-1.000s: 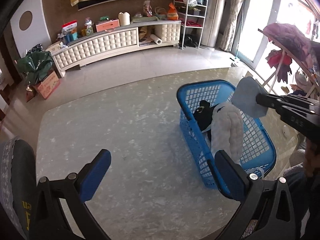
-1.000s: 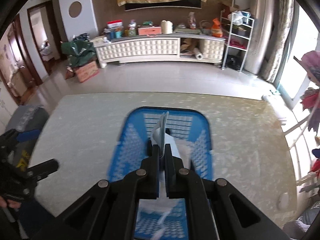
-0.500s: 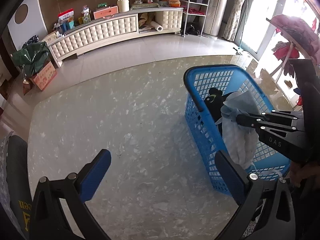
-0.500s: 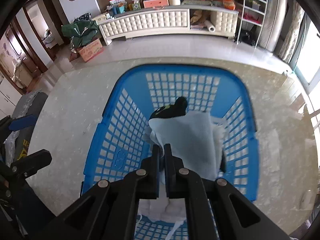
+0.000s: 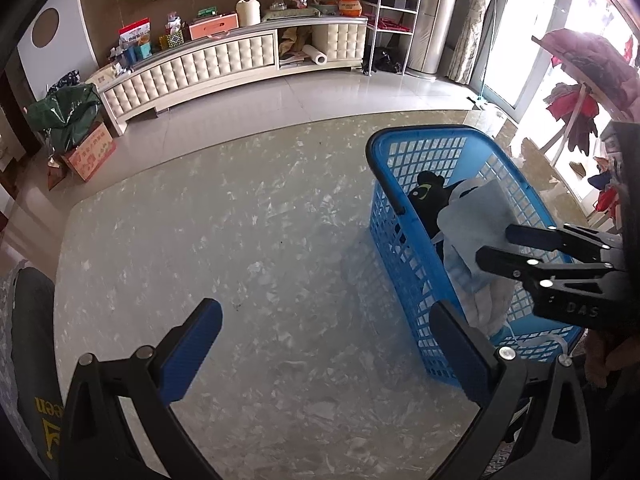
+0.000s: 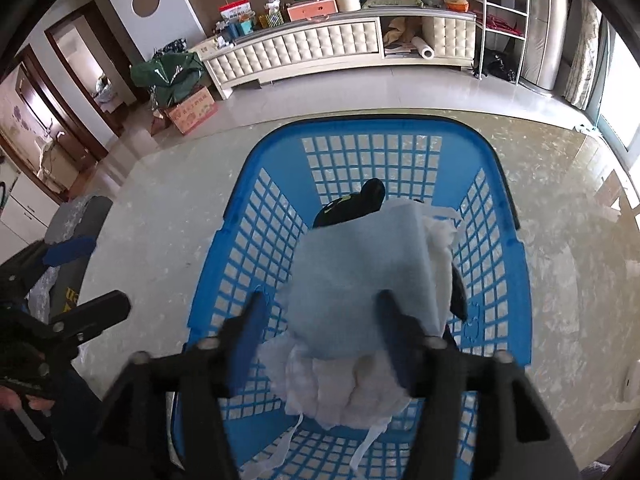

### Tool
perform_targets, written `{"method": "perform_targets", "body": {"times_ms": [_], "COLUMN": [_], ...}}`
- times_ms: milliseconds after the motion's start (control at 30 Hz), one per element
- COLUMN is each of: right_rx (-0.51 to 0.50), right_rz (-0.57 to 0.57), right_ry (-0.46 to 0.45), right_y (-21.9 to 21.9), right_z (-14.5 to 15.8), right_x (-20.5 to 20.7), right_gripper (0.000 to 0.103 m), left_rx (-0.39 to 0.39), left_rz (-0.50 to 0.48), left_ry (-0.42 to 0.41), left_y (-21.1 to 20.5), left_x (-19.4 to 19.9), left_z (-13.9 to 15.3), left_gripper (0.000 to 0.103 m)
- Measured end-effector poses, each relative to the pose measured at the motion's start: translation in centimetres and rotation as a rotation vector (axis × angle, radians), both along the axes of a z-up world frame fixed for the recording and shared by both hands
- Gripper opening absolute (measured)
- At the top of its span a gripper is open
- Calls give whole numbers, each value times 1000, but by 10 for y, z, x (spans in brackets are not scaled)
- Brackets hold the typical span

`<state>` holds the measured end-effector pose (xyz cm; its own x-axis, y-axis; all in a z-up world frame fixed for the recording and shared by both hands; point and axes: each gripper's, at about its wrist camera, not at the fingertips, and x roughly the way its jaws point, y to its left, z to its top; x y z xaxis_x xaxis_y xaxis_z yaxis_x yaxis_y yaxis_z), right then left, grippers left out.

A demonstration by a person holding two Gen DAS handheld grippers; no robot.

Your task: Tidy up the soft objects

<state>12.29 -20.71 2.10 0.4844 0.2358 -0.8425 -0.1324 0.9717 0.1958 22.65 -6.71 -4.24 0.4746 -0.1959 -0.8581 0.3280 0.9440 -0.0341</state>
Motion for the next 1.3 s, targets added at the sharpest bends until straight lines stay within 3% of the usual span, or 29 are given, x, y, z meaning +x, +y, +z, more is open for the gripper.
{"method": "perform_targets", "body": {"times_ms": [200,267,400,467,533,767,967,1100,1300], "right_rx": [-1,-8,-33,-31,-44,-72,-88,-89,-81], "right_rz": [-28,-35,-37,-35,-31,-23,-10,12,29], "right_ry": [-39,-58,-106,-126,-160,-334,-524,-594,-646], "right_y": [-5,-6,-6,-6,-5,11,30,39,50], "right_z": [7,11,19,23,29,56,86,98,104], "right_x": [-15,-22,-39,-48,-59,-92,-132,-152,-171], "right_gripper": [65,83,89,99,103,103,103,103,103], "left_rx": [-8,-16,-42,-61,-83,-91,-41,-88,-100], "left_rz": [13,15,25,40,53,92,126,162,169], "left_ry": [-8,-18,-53,-75,-106,-286,-454,-513,-594], "left_y": [2,4,8,11,16,27,34,46,51], "left_x": [-11,-17,-36,-48,-61,-117,-162,-188,-222], "left_z": [2,6,16,22,30,63,97,119,134], "left_gripper": [103,103,103,103,103,103,103,103,103]}}
